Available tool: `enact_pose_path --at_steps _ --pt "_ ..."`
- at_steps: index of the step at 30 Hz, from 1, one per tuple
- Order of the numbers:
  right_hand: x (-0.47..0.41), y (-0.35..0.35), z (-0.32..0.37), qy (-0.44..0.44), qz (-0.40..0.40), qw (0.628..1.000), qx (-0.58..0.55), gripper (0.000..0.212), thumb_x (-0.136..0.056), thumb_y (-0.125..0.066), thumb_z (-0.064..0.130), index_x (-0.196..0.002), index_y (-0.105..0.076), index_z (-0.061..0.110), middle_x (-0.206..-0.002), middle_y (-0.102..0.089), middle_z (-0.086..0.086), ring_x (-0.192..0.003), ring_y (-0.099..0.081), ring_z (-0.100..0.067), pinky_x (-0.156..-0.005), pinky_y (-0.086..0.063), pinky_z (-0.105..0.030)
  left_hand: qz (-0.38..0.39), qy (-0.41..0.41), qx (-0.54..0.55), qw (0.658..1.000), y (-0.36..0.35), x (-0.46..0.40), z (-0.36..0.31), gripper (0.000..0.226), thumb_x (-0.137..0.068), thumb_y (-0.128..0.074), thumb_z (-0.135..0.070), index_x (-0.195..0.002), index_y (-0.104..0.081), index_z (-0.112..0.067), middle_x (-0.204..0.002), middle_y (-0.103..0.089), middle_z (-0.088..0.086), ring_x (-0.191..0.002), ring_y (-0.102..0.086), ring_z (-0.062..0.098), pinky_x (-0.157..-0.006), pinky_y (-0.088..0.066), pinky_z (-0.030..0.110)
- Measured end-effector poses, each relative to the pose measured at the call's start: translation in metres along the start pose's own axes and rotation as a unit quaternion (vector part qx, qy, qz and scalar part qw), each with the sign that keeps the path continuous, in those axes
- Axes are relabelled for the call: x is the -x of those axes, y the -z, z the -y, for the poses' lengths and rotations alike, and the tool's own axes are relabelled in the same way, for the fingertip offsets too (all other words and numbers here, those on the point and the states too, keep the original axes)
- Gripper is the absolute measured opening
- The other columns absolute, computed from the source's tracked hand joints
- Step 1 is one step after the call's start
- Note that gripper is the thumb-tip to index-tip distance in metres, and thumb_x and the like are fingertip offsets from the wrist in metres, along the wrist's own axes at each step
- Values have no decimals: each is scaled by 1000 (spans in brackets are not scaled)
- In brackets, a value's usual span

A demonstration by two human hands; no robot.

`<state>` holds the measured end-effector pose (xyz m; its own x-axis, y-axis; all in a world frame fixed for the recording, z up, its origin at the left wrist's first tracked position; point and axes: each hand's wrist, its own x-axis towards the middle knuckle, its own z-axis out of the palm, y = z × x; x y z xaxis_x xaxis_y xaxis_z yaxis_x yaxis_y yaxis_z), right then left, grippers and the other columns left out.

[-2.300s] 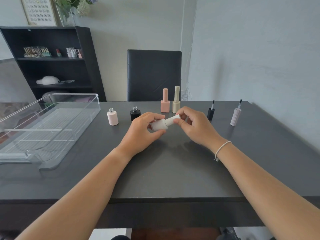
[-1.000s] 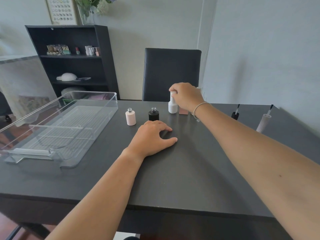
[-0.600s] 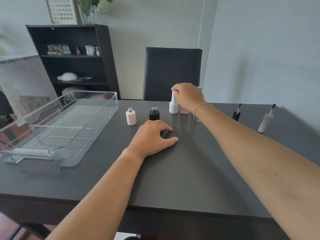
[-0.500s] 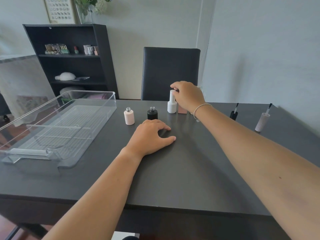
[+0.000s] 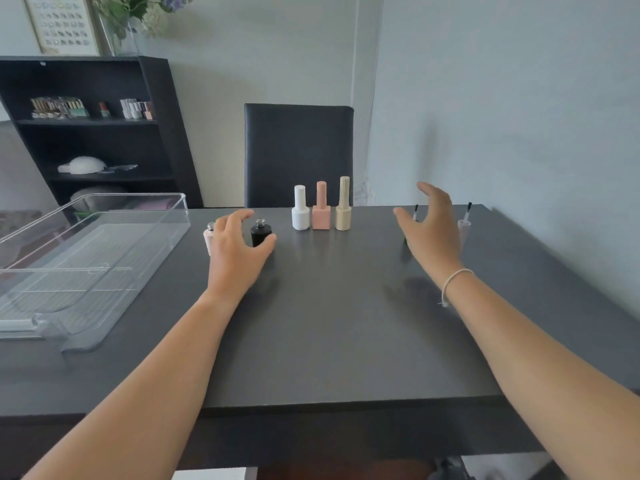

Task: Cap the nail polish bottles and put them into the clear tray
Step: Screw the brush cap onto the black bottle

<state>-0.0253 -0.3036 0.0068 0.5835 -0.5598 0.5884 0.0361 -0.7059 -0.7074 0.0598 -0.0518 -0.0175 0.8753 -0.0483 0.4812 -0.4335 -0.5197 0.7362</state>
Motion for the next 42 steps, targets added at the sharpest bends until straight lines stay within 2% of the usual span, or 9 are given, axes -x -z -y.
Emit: enact_pose_path --at_steps 5,10,15,21,25,30,32,37,42 --pt "-4 -2 -19 -113 54 992 17 62 -83 -61 31 -137 -34 15 -138 -45 -1 -122 -45 -19 -86 -23 -15 64 59 15 996 -3 -6 8 66 -80 -68 -31 -137 -36 -19 -133 -46 3 -109 -50 17 -88 -36 27" --pt "-5 -7 -25 -161 87 983 28 48 -85 -58 24 -128 -44 11 -116 -62 -8 -103 -58 -26 -81 -39 -28 73 55 2 996 -5 -9 13 52 -80 -67 -26 -129 -48 -21 -116 -58 -2 -94 -53 14 -84 -38 26" --pt "-4 -11 -23 -139 92 984 61 30 -86 -55 21 -115 -57 13 -116 -64 -6 -104 -58 -25 -76 -37 -26 49 56 36 997 -7 -9 15 35 -79 -67 -20 -112 -57 -23 -98 -58 -7 -84 -55 12 -75 -40 24" --pt "15 -23 1 -102 152 983 -32 26 -82 -62 22 -106 -63 13 -104 -67 -4 -94 -60 -19 -82 -46 -29 78 25 6 997 -6 -8 12 33 -77 -70 -27 -108 -58 -25 -94 -58 -10 -80 -52 6 -66 -36 16" --pt "31 -32 25 -33 206 976 -66 24 -82 -64 24 -104 -64 15 -92 -61 4 -85 -56 -7 -76 -42 -21 103 -40 -3 994 -5 -2 5 26 -74 -71 -28 -94 -57 -33 -93 -54 -15 -79 -51 -1 -65 -33 9" --pt "42 -36 37 32 245 964 -95 24 -86 -60 26 -109 -63 20 -90 -58 13 -66 -49 17 -63 -35 0 97 -53 55 992 -4 3 -2 28 -71 -73 -24 -90 -54 -33 -95 -58 -19 -95 -55 4 -77 -43 19" --pt "43 -35 39 47 252 960 -107 28 -89 -55 26 -115 -61 19 -93 -55 15 -66 -47 21 -64 -34 1 103 -60 82 990 -4 5 -5 30 -71 -73 -19 -90 -54 -32 -91 -60 -22 -94 -58 2 -75 -45 12" --pt "43 -32 42 70 261 955 -124 29 -94 -45 23 -121 -57 21 -90 -49 25 -88 -48 8 -76 -30 6 111 -93 110 983 -6 10 -11 30 -71 -73 -16 -93 -57 -29 -90 -63 -15 -86 -60 2 -72 -44 4" --pt "41 -29 40 51 218 959 -173 8 -86 -59 24 -91 -53 21 -83 -59 8 -70 -52 -5 -63 -40 -6 112 -112 102 982 -6 12 -14 31 -71 -74 -14 -97 -60 -24 -95 -64 -7 -87 -59 3 -75 -46 6"
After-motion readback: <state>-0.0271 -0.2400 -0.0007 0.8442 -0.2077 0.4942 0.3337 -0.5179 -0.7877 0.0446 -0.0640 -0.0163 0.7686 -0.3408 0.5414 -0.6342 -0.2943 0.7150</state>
